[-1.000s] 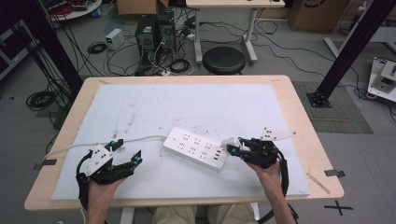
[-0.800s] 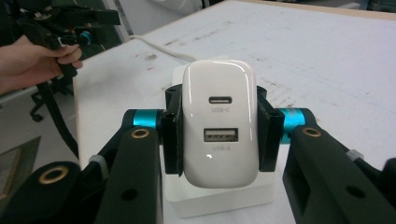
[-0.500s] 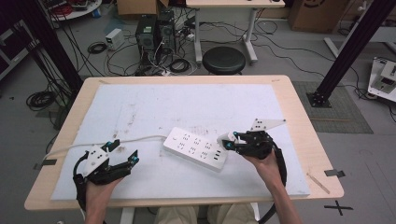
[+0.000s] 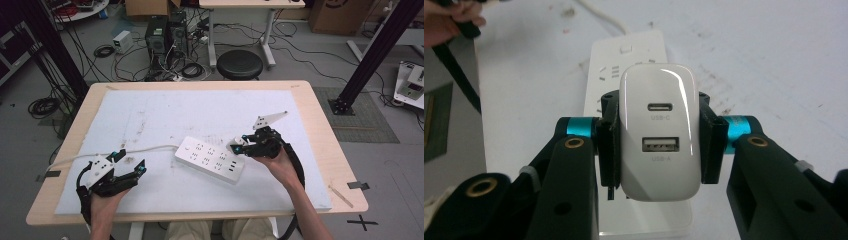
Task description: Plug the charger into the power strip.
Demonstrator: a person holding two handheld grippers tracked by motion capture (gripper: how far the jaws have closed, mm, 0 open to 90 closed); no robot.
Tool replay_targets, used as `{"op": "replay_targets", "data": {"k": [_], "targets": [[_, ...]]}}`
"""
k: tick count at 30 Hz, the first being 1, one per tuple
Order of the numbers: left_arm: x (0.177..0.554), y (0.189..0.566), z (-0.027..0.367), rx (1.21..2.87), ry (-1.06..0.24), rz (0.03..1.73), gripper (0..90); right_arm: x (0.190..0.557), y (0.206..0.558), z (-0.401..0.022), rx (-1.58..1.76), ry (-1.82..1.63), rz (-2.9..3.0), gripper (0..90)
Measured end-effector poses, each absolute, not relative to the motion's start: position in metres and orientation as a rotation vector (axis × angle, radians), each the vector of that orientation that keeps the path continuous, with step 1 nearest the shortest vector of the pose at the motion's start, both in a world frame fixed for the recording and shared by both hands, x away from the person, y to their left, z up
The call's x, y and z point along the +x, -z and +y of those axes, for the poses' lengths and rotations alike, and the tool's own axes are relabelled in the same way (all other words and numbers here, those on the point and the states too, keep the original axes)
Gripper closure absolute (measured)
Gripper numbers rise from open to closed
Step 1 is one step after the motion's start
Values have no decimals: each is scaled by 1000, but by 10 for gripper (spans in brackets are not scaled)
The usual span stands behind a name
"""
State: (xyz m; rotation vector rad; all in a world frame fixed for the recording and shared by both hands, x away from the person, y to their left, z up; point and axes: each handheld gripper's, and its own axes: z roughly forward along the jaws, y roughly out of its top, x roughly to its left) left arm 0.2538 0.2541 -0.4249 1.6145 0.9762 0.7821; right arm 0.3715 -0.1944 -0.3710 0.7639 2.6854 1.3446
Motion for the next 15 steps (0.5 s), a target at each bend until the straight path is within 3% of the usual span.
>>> {"op": "replay_targets", "data": {"k": [15], "targets": [[254,430,255,1606,-783,984,235,385,364,-144,620,-942,2878,632]]}}
